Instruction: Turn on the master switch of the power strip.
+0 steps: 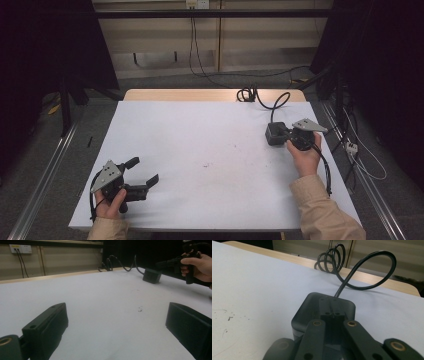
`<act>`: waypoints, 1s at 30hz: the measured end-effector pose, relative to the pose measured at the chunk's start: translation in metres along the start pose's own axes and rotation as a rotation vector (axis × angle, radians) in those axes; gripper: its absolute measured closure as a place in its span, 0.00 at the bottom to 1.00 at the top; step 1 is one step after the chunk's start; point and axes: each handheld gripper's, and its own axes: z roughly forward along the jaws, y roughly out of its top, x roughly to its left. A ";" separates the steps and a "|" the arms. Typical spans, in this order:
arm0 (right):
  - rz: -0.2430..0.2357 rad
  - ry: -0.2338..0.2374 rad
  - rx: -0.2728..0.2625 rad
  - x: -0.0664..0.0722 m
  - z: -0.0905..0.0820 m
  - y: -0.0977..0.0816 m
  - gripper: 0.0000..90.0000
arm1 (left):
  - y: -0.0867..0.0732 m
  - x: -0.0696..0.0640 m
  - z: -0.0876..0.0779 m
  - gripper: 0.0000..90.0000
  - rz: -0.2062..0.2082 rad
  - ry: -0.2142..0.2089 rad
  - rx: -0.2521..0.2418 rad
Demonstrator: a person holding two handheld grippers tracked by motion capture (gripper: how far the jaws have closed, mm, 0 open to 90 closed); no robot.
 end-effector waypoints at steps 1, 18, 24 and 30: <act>0.004 0.002 -0.001 0.000 0.000 0.000 1.00 | 0.000 0.000 0.000 0.04 0.002 0.000 0.000; -0.007 0.002 0.001 0.005 0.000 0.000 1.00 | 0.000 0.000 -0.001 0.04 0.000 0.004 -0.001; -0.020 0.004 0.006 0.004 0.001 0.001 1.00 | -0.001 0.001 0.000 0.04 -0.003 0.002 0.002; -0.022 0.016 -0.006 0.002 0.001 0.001 1.00 | -0.001 0.001 0.001 0.04 -0.002 -0.006 0.003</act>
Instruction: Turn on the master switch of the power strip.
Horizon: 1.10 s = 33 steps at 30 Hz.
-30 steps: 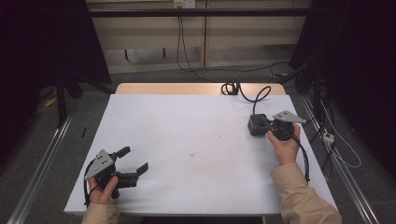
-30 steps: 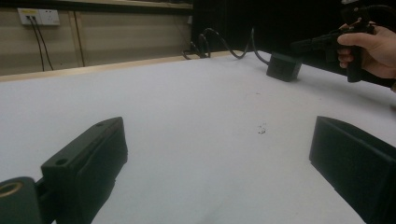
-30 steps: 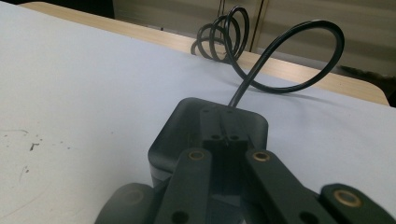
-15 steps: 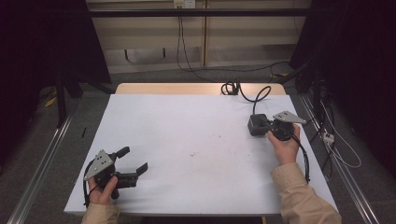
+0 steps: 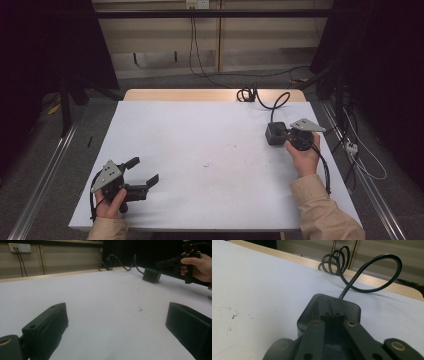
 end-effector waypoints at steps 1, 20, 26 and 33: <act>0.006 -0.007 0.004 -0.001 -0.001 0.000 1.00 | 0.000 0.000 0.000 0.04 -0.004 0.002 0.000; 0.133 0.033 -0.051 -0.005 -0.015 0.012 0.44 | 0.000 0.000 -0.004 0.04 -0.008 0.011 -0.009; 0.138 0.058 -0.038 -0.001 -0.019 0.013 0.28 | 0.001 0.000 -0.001 0.04 -0.011 0.008 -0.010; 0.129 0.129 -0.023 0.018 -0.031 0.004 0.20 | 0.003 -0.001 0.002 0.04 -0.011 0.000 -0.013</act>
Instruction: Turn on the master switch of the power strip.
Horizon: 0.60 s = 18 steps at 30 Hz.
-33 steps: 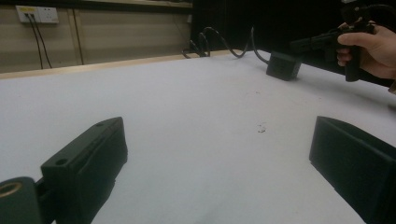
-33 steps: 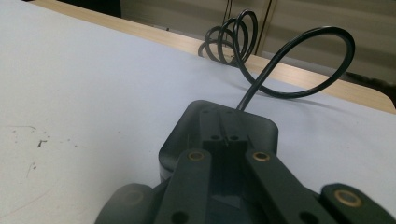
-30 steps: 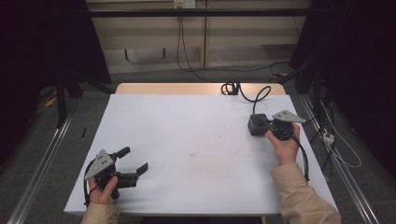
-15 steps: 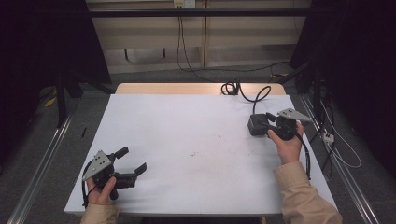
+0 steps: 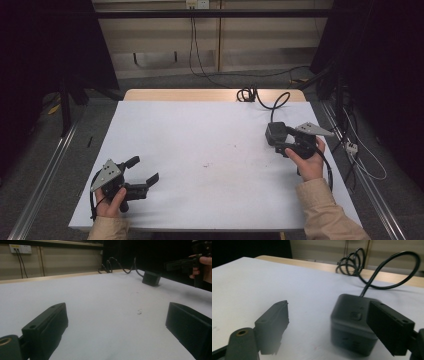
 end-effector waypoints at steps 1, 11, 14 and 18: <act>0.009 0.011 -0.005 0.003 -0.002 -0.002 0.19 | 0.000 0.000 0.000 0.04 -0.001 -0.002 0.004; -0.028 0.086 -0.004 0.033 -0.021 -0.019 0.16 | 0.001 -0.002 -0.001 0.04 0.002 0.002 0.002; -0.050 0.099 0.002 0.039 -0.026 -0.026 0.16 | 0.001 -0.002 -0.001 0.04 0.005 0.001 0.003; -0.065 0.119 0.013 0.046 -0.032 -0.033 0.16 | 0.001 -0.001 -0.002 0.04 0.006 0.002 0.002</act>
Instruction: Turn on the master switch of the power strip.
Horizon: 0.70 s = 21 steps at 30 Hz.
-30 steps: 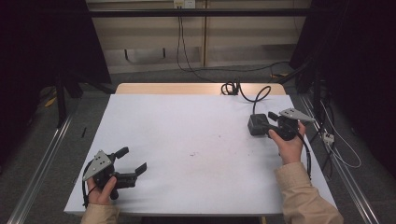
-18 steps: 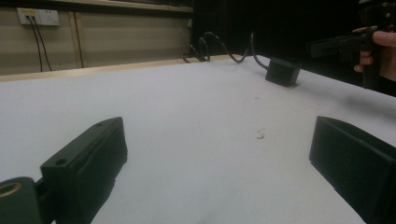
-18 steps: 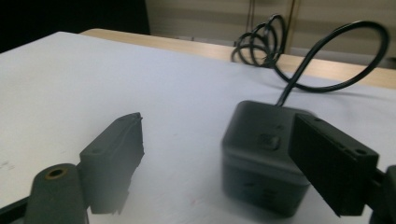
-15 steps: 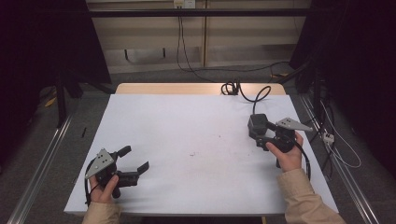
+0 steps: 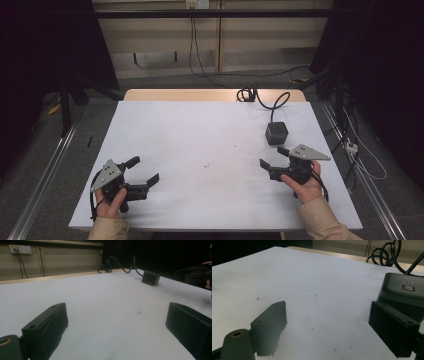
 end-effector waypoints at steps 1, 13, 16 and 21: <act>-0.003 0.003 -0.001 0.001 -0.001 -0.001 0.16 | 0.000 0.000 0.000 0.04 0.001 0.000 0.001; -0.062 0.031 0.025 0.012 -0.013 -0.016 0.16 | -0.001 0.000 0.001 0.04 0.004 0.000 0.006; -0.062 0.035 0.030 0.013 -0.015 -0.020 0.15 | -0.001 0.000 0.001 0.04 0.005 0.000 0.007; -0.060 0.034 0.040 0.012 -0.016 -0.024 0.15 | 0.000 0.000 0.002 0.04 0.006 -0.002 0.008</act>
